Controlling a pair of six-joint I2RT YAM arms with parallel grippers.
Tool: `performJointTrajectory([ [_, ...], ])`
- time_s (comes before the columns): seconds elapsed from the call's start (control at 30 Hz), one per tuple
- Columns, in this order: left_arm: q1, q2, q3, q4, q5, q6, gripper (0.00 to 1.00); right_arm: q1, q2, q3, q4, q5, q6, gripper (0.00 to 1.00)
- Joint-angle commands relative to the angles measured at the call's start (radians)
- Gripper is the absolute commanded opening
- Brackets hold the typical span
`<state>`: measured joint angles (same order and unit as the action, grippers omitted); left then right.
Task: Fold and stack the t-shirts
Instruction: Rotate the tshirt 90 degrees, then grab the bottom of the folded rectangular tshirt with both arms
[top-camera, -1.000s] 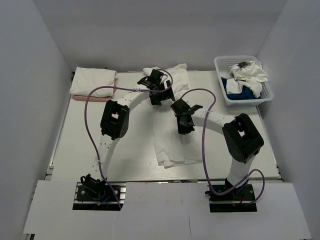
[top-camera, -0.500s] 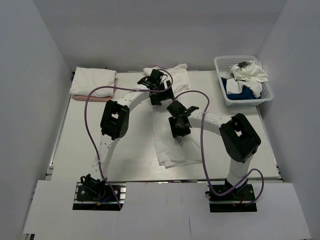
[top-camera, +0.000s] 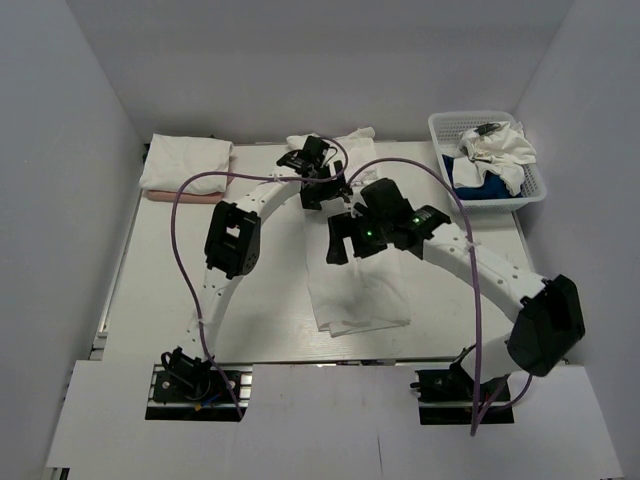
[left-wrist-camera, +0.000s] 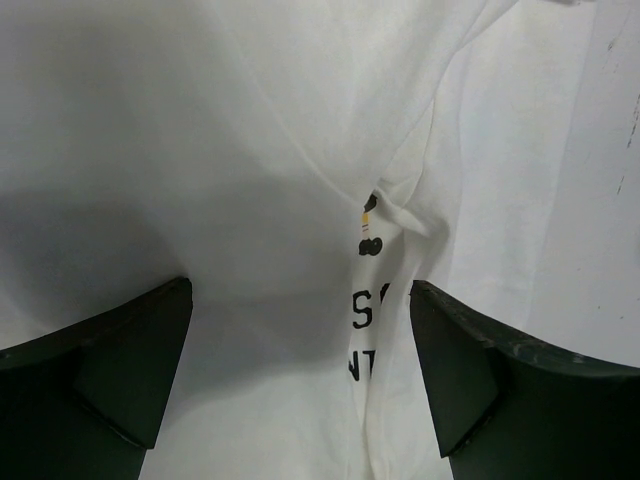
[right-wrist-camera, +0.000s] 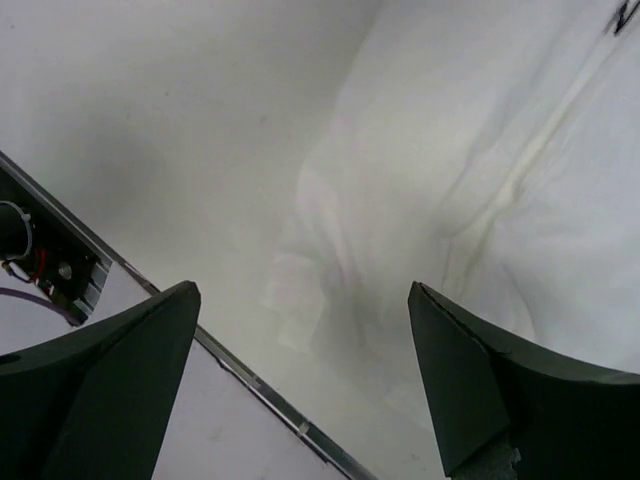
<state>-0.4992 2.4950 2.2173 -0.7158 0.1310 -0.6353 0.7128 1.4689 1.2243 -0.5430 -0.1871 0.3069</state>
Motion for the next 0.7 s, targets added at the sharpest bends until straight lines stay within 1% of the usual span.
performJointTrajectory([
  [0.0,0.022,0.013,0.059,-0.066,-0.022,0.020,1.00,-0.013,-0.065,-0.072,-0.023,0.036,0.024,0.90],
  [0.1,0.022,-0.044,0.047,-0.057,0.001,0.072,1.00,-0.030,-0.096,-0.130,-0.095,0.112,0.073,0.90],
  [0.13,0.022,-0.088,0.047,-0.057,0.001,0.072,1.00,-0.036,-0.157,-0.150,-0.101,0.132,0.108,0.90],
  [0.2,0.022,-0.142,0.056,-0.082,0.001,0.101,1.00,-0.058,-0.241,-0.253,-0.110,0.170,0.175,0.90],
  [0.23,0.022,-0.172,0.056,-0.133,0.001,0.102,1.00,-0.062,-0.271,-0.279,-0.113,0.219,0.242,0.90],
  [0.27,0.022,-0.247,0.039,-0.166,0.001,0.102,1.00,-0.075,-0.357,-0.301,-0.123,0.241,0.282,0.90],
  [0.3,0.002,-0.295,-0.044,-0.187,-0.008,0.102,1.00,-0.087,-0.384,-0.371,-0.141,0.250,0.290,0.90],
  [0.33,-0.007,-0.347,-0.106,-0.212,-0.008,0.102,1.00,-0.096,-0.412,-0.394,-0.140,0.256,0.313,0.90],
  [0.37,-0.016,-0.401,-0.179,-0.212,0.021,0.102,1.00,-0.098,-0.474,-0.417,-0.138,0.250,0.326,0.90],
  [0.4,-0.028,-0.520,-0.361,-0.212,0.036,0.073,1.00,-0.108,-0.492,-0.477,-0.143,0.247,0.345,0.90],
  [0.43,-0.045,-0.585,-0.466,-0.199,0.036,0.050,1.00,-0.111,-0.504,-0.492,-0.143,0.217,0.356,0.90],
  [0.47,-0.056,-0.649,-0.678,-0.182,0.067,0.027,1.00,-0.115,-0.536,-0.523,-0.153,0.213,0.365,0.90],
  [0.5,-0.077,-0.712,-0.776,-0.182,0.079,-0.053,1.00,-0.116,-0.541,-0.535,-0.156,0.210,0.370,0.90],
  [0.53,-0.097,-0.834,-0.870,-0.166,0.094,-0.082,1.00,-0.128,-0.553,-0.569,-0.160,0.210,0.380,0.90],
  [0.57,-0.120,-0.894,-1.038,-0.134,0.120,-0.110,1.00,-0.130,-0.556,-0.580,-0.152,0.204,0.382,0.90],
  [0.6,-0.166,-0.951,-1.111,-0.120,0.131,-0.160,1.00,-0.137,-0.559,-0.588,-0.146,0.196,0.379,0.90],
  [0.67,-0.203,-1.086,-1.224,-0.105,0.142,-0.205,1.00,-0.144,-0.561,-0.609,-0.132,0.156,0.377,0.90],
])
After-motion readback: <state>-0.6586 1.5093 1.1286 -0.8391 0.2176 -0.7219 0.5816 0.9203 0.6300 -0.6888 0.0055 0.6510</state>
